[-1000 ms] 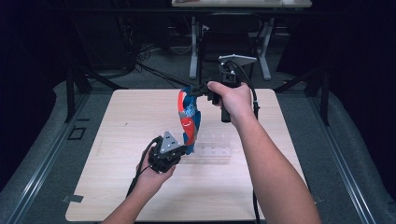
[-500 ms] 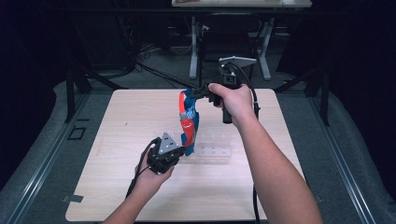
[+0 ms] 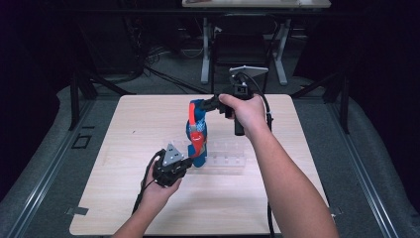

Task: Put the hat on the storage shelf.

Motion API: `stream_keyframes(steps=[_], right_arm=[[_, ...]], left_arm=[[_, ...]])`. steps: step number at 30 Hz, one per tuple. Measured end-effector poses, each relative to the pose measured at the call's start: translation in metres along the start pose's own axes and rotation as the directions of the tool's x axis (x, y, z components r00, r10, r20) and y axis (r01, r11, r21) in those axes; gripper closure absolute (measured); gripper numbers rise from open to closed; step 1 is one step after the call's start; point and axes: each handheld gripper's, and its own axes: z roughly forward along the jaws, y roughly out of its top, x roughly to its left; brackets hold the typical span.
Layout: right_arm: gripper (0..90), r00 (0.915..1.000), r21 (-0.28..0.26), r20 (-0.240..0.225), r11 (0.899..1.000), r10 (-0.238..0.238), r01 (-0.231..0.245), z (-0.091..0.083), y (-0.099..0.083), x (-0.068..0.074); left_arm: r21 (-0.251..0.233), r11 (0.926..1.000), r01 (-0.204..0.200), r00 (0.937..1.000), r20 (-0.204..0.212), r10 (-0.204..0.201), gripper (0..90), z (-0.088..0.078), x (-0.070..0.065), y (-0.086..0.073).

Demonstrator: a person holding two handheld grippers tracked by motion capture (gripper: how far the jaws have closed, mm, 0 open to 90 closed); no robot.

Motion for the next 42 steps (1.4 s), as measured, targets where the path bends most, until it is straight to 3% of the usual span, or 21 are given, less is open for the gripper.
stream_keyframes(steps=[1, 5, 6, 7, 9, 10, 11, 17, 30, 42], right_arm=[[77.1, 1.0000, -0.022, -0.008, 1.000, 0.004, -0.005, 0.000, 0.000, 0.001], [73.9, 0.9998, -0.035, -0.015, 0.999, 0.008, -0.008, -0.003, 0.000, 0.002], [73.0, 1.0000, -0.043, -0.004, 0.999, 0.002, -0.003, -0.006, 0.000, 0.000], [73.0, 1.0000, -0.043, -0.004, 0.999, 0.002, -0.003, -0.006, 0.000, 0.000], [73.0, 0.9999, -0.049, 0.014, 0.999, 0.001, 0.000, -0.011, 0.000, -0.001], [73.1, 0.9995, -0.058, 0.031, 0.998, 0.001, 0.001, -0.017, -0.001, -0.003], [73.1, 0.9995, -0.058, 0.031, 0.998, 0.001, 0.001, -0.017, -0.001, -0.003], [74.0, 0.9969, -0.087, 0.078, 0.996, 0.001, 0.005, -0.036, 0.000, -0.008], [72.6, 0.9896, -0.117, 0.144, 0.993, -0.003, 0.020, -0.057, -0.003, -0.013], [71.3, 0.9808, -0.111, 0.195, 0.993, -0.009, 0.031, -0.070, -0.010, -0.023]], left_arm=[[-0.003, 1.0000, 0.005, 1.0000, -0.001, -0.005, 87.8, 0.000, 0.000, -0.001], [-0.009, 0.9998, 0.016, 0.9999, -0.004, -0.016, 87.1, -0.001, 0.000, -0.004], [-0.022, 0.9984, 0.052, 0.9985, 0.019, -0.051, 73.8, -0.002, 0.000, -0.008], [-0.022, 0.9984, 0.052, 0.9985, 0.019, -0.051, 68.4, -0.002, 0.000, -0.008], [-0.035, 0.9979, 0.055, 0.9984, 0.013, -0.055, 66.1, -0.006, 0.000, -0.013], [-0.049, 0.9969, 0.062, 0.9981, 0.004, -0.062, 58.4, -0.010, 0.001, -0.018], [-0.049, 0.9969, 0.062, 0.9981, 0.004, -0.062, 56.7, -0.010, 0.001, -0.018], [-0.057, 0.9955, 0.076, 0.9963, -0.034, -0.078, 55.4, -0.020, 0.010, -0.028], [-0.045, 0.9937, 0.103, 0.9938, -0.037, -0.105, 51.6, -0.026, 0.017, -0.036], [-0.036, 0.9912, 0.128, 0.9904, -0.049, -0.129, 50.8, -0.032, 0.026, -0.047]])
